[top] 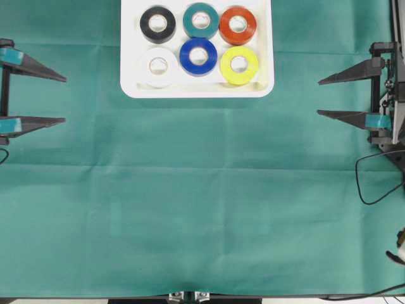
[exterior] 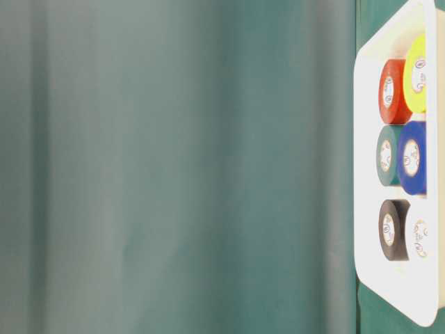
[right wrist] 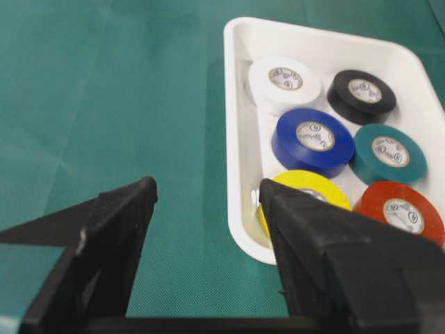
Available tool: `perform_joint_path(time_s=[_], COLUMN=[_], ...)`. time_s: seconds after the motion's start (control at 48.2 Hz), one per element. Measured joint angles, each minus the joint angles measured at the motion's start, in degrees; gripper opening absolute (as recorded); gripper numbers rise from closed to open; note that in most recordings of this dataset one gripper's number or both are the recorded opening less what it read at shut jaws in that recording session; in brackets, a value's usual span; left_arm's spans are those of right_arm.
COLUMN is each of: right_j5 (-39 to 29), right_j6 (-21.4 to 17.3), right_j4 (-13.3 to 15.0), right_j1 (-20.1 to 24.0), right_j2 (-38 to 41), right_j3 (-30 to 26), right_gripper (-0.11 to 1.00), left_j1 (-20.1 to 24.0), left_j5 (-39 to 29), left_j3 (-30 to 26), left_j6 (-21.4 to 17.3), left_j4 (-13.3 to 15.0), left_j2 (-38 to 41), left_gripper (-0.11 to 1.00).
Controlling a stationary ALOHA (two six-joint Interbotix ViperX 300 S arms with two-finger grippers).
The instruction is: Put the tape alternately from left to right into the white case.
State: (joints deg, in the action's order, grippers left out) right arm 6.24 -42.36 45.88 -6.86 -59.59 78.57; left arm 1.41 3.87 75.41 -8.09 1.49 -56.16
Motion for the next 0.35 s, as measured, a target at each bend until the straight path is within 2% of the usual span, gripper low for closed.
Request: perform_joint_path(time_s=[0.353], right_j5=[0.09], right_j6=[0.09], right_j4=[0.0], right_j1=[0.0], right_j2=[-0.97], right_j3=[1.14], right_gripper=[0.68], left_j1=[0.0], left_j5=[-0.35], left_j3=[3.52], left_j6=[0.0], left_j4=[0.0], left_j2=[-6.86], left_gripper=[0.81])
